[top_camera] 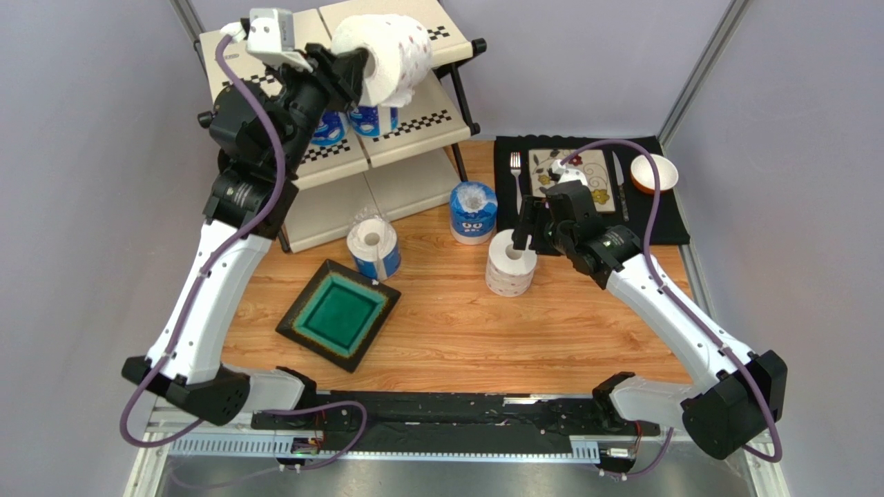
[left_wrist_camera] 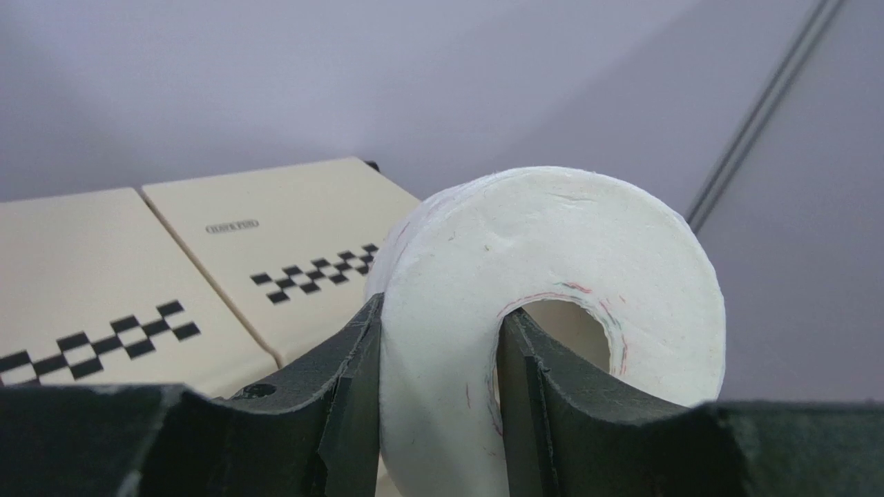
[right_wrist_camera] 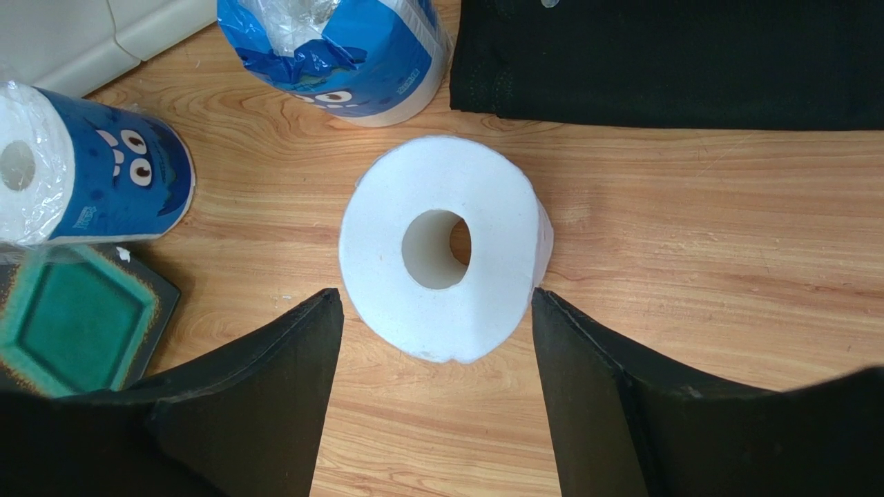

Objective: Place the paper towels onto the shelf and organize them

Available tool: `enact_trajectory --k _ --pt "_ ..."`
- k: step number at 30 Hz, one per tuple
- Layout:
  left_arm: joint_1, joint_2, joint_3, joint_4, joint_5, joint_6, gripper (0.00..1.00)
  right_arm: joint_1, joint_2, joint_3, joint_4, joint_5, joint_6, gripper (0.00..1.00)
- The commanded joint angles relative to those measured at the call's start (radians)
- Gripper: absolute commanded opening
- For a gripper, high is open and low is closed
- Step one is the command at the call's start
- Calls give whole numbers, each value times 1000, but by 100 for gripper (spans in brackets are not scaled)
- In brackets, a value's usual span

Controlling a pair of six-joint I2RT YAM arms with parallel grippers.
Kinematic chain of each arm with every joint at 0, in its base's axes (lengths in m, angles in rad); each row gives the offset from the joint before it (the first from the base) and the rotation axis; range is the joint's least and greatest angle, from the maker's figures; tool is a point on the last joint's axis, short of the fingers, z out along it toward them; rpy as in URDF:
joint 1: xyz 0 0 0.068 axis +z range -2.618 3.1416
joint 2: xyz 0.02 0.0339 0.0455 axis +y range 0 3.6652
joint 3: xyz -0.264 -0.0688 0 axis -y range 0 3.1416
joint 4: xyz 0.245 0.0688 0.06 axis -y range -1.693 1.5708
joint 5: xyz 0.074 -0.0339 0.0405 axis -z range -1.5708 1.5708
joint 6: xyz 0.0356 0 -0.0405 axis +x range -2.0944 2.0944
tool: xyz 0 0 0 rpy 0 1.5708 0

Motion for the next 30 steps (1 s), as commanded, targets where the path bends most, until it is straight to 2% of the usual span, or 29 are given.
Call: enact_trajectory --k 1,3,4,6,13,30 --pt "0 127 219 106 -152 41 28 -7 -33 -2 36 -15 2 70" --pt "6 239 346 28 -170 58 28 -7 -35 -7 38 -15 2 70" --pt "18 276 467 0 -170 57 28 -7 -35 -9 41 -15 2 70" --pt "34 349 543 -31 -163 46 28 -7 -36 -13 41 -16 3 70" --pt "120 303 413 17 -187 -8 25 -7 -41 -18 45 -18 -3 70" --pt "126 300 374 20 -279 66 27 -7 -27 -29 58 -24 -3 70"
